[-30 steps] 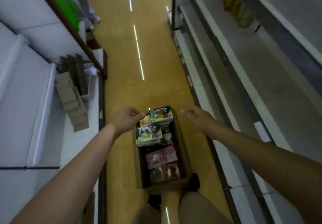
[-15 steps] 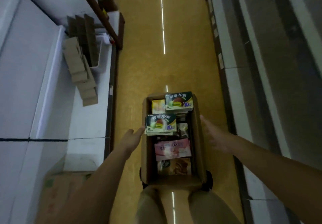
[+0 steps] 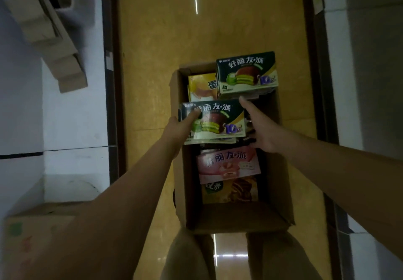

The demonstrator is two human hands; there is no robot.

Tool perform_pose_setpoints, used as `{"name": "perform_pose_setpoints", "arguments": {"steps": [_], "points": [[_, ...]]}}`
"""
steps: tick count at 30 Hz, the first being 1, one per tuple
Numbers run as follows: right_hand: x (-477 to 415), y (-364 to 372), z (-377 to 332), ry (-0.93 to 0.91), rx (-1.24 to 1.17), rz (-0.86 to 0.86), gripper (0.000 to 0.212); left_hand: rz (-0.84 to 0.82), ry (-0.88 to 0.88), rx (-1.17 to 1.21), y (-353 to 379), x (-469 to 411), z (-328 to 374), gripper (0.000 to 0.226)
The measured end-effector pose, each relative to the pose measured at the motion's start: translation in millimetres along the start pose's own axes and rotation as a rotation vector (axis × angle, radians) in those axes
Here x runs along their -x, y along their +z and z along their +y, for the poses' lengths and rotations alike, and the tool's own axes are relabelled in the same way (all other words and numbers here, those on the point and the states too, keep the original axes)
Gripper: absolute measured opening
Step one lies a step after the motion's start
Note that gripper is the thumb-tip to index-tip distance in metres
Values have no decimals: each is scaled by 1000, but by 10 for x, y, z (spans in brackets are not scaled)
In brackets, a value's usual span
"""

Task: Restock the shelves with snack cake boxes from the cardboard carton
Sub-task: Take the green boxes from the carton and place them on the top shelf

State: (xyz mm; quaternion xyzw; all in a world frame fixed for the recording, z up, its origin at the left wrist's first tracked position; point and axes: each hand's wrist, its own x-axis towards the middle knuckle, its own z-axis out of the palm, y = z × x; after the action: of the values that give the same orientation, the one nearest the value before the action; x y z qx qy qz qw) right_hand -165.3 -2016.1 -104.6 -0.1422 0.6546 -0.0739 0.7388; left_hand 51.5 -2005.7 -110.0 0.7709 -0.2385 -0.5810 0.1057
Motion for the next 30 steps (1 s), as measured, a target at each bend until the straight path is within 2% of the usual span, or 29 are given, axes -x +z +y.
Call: {"name": "perform_pose_setpoints", "arguments": {"steps": [2,6,7,10,12,19,22,26,30], "points": [[-174,22,48,-10,-60,-36,97,11,16,42,51,-100,-80,84],[-448,34,117,-37,-206,-72,92,48,3,91,83,-231,-145,102],[-500,46,127,-49,-242,-88,90,47,1,101,92,-243,-150,101],[-619,73,129,-78,-339,-100,89,-23,57,177,185,-217,-140,71],[-640,74,105,-106,-371,-106,86,-55,82,222,257,-205,-133,65],[-674,-93,126,-121,-389,-165,88,7,80,230,448,-329,-163,106],[-688,-179,172,-126,-402,-197,88,79,71,238,554,-402,-269,116],[-676,-208,220,-141,-412,-218,85,85,98,269,601,-295,-244,102],[-512,-243,231,-164,-453,-206,84,-58,132,336,568,-83,-154,61]]}}
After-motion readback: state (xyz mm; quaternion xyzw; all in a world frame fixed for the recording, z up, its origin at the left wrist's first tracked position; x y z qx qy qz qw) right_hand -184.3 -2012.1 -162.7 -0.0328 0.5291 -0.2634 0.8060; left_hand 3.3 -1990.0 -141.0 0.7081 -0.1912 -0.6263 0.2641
